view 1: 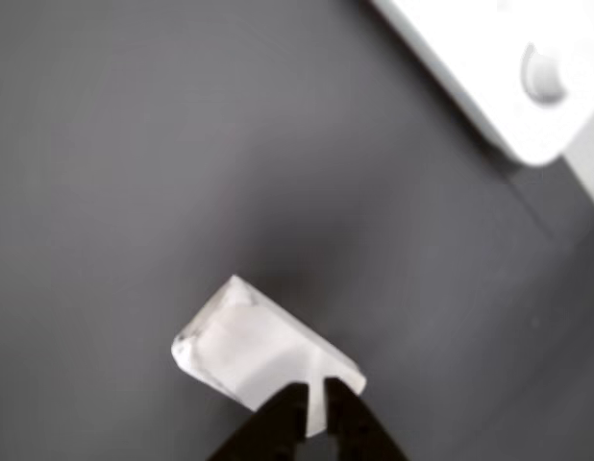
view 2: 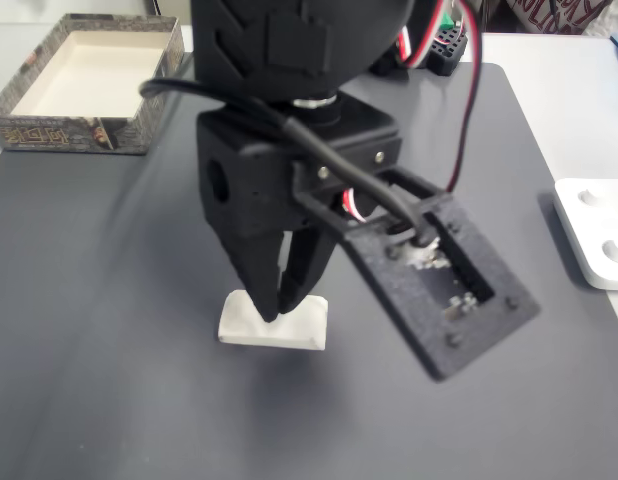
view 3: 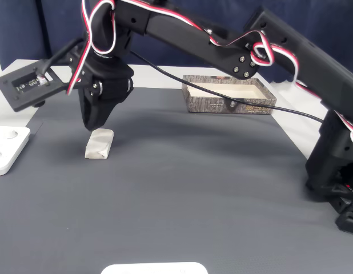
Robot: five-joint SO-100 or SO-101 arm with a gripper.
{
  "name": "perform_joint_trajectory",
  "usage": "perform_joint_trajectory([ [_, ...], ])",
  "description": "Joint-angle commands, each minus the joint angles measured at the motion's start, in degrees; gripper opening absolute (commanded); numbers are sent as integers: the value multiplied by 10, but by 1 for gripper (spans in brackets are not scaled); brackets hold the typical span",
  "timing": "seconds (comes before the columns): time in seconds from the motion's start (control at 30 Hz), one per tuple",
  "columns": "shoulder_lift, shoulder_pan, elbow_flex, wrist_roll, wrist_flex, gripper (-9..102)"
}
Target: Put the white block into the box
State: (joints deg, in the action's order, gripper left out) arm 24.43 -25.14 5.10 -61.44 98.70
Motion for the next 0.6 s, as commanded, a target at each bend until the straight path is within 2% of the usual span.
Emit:
perform_joint_trajectory([
  [0.0,41,-2,-18,-98,-5,-1],
  [0.17,48,0,-15,-300,-6,-1],
  [0.23,54,0,-10,-340,-4,-1],
  [0.5,76,-11,1,-330,1,-1],
  [0.57,77,-10,2,-355,1,-1],
])
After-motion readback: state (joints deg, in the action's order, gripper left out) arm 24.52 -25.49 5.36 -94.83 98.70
